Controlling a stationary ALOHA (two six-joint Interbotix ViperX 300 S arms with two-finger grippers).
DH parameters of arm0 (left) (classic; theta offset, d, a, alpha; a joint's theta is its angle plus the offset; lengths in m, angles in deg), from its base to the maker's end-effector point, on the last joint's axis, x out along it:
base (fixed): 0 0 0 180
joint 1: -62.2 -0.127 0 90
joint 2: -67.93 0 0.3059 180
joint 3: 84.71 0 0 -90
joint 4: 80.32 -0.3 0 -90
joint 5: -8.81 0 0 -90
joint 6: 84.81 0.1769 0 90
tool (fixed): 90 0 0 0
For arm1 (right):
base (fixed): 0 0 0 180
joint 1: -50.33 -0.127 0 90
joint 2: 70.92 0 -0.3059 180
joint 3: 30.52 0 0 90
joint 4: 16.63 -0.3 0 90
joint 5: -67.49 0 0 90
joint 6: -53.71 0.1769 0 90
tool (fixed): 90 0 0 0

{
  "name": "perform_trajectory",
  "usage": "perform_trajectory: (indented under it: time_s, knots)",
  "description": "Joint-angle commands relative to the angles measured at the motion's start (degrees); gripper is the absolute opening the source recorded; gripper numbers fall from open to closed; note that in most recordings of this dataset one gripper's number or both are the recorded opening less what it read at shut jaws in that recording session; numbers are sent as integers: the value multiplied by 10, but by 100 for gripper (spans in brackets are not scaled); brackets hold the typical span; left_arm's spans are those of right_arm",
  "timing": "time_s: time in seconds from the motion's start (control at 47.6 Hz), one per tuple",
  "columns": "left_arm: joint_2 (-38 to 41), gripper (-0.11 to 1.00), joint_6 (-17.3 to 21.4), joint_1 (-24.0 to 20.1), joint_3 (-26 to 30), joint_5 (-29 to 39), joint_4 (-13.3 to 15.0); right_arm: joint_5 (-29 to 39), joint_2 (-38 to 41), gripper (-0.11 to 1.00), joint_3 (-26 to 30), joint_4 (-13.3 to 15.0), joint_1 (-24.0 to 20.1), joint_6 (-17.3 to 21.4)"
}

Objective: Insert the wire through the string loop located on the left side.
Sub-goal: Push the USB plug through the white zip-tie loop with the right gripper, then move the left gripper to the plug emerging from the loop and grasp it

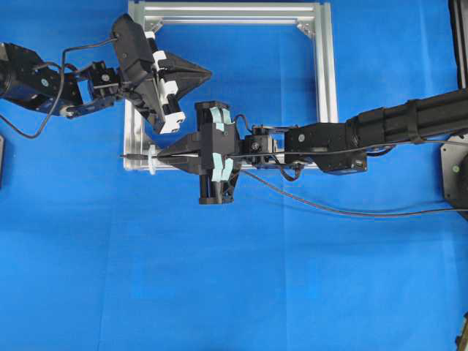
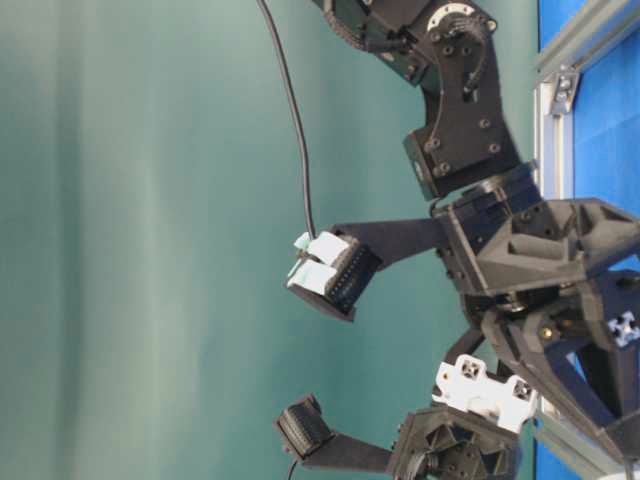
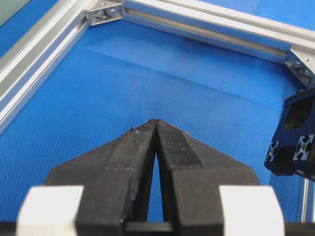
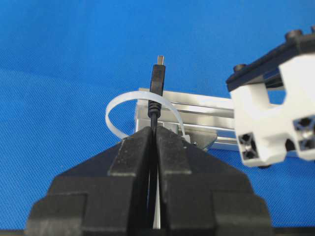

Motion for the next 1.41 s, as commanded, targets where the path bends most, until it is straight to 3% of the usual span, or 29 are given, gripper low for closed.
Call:
perform_trajectory:
  time_s: [0.0, 0.294, 0.819, 1.196, 1.385]
  knots:
    - [-20, 0, 0, 0, 4, -4, -2, -5, -12, 0, 11, 1, 2, 1]
    - [-33, 0, 1, -3, -19, -7, -2, -5, -11, 0, 11, 1, 2, 1]
    - [-139, 0, 0, -54, -180, -31, -3, -5, -12, 0, 9, 1, 2, 1]
    - [-160, 0, -1, -54, -203, -29, -2, -5, -11, 0, 8, 1, 2, 1]
    - [-167, 0, -8, -11, -208, -25, -4, -5, -12, 0, 8, 1, 2, 1]
